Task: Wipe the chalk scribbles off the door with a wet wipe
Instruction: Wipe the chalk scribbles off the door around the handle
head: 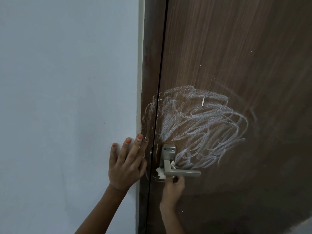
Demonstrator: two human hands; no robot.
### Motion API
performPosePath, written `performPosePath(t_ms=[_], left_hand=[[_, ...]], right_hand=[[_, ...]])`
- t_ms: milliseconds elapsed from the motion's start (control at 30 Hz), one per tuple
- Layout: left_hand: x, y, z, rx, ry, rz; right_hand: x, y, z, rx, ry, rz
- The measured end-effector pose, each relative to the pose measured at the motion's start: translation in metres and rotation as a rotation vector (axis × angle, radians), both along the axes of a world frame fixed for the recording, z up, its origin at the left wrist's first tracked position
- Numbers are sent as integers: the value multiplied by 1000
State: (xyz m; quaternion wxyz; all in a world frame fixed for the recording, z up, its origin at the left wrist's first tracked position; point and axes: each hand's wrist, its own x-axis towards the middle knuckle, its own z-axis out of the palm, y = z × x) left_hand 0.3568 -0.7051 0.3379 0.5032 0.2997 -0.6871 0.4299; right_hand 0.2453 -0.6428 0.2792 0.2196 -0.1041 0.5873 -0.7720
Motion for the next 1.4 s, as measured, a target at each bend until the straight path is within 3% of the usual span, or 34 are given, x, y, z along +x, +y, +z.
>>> performPosePath(t_ms=[67,167,267,533,667,933,1100,1233,1367,1400], left_hand=[[0,0,1,-5,0,-3],[0,1,2,-5,-8,5],[0,1,2,-2,-11,6],[1,-1,2,-3,-14,6],[0,0,1,4,-7,6],[1,3,3,6,-16,1],[1,1,2,-3,-14,5],[1,0,1,1,-6,-4],[1,-1,1,1,-9,-5],[0,-1,1,0,-7,-6]], right_hand=[[3,4,3,-41,-87,57],[1,13,16,-267,-446,180],[-6,24,26,-352,-706,285],[-25,49,42,-334,-1031,450],[-15,41,53,-310,-1088,530],[-4,36,60,-426,-1314,493],[-25,51,51,-249,-1224,434],[-42,62,60,-312,-1145,302],[-60,68,57,-307,-867,-23],[-61,68,53,-306,-728,-19]])
